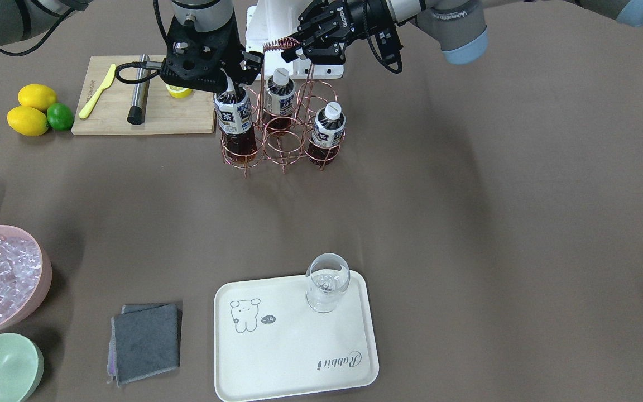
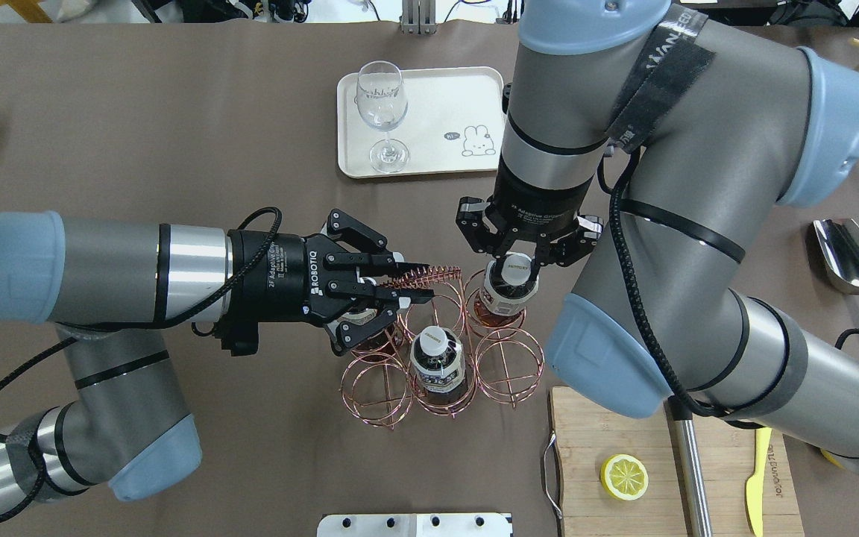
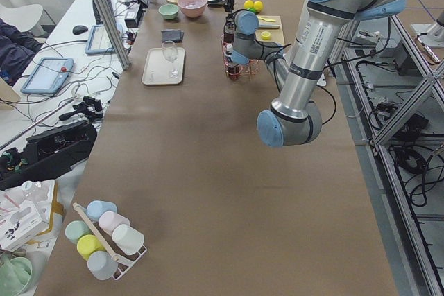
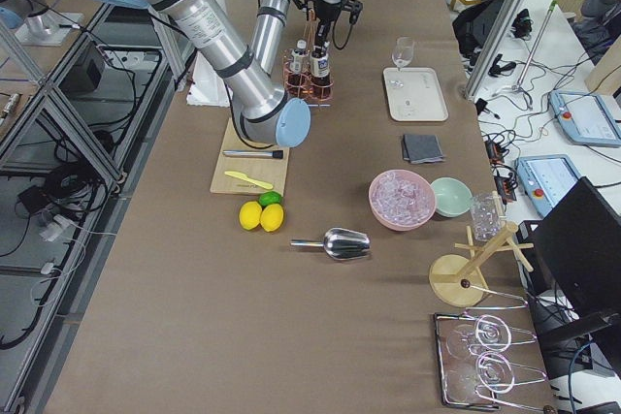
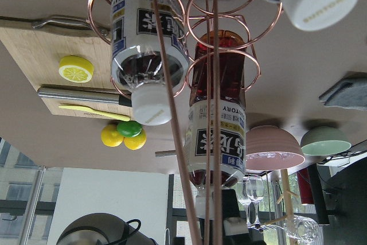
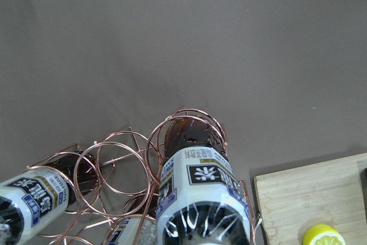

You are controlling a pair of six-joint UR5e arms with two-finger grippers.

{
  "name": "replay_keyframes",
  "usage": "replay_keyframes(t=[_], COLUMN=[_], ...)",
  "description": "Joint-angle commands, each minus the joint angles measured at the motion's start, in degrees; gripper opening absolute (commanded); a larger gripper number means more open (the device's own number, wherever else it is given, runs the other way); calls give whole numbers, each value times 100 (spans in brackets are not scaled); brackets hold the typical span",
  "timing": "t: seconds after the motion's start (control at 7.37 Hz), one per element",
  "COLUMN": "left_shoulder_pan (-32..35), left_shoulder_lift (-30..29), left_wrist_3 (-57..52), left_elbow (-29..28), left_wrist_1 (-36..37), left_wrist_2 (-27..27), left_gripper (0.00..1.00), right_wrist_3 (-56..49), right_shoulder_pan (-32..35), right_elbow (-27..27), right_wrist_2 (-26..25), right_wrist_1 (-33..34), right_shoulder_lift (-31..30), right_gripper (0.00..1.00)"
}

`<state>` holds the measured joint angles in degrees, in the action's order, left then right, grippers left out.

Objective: Take tea from basket to plate

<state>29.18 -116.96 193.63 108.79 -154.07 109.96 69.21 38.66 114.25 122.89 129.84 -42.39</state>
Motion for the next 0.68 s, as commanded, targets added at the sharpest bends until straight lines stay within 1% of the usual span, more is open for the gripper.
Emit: replay_keyframes(t=[0.0, 0.27, 0.54], left_shoulder_pan=[0, 9, 9], left_shoulder_lift=[-2, -11, -11], left_wrist_3=[8, 8, 8], left_elbow=[11, 19, 11], left_wrist_1=[-1, -1, -1], left_wrist_2=[17, 26, 17], left_gripper=[0, 0, 0], right_wrist_3=[-4, -4, -4], right_shoulder_pan=[141, 431, 528], right_elbow=[18, 10, 10], right_wrist_2=[7, 234, 270], right_wrist_1=[147, 174, 174], right_shoulder_lift=[134, 222, 379], right_gripper=[0, 0, 0])
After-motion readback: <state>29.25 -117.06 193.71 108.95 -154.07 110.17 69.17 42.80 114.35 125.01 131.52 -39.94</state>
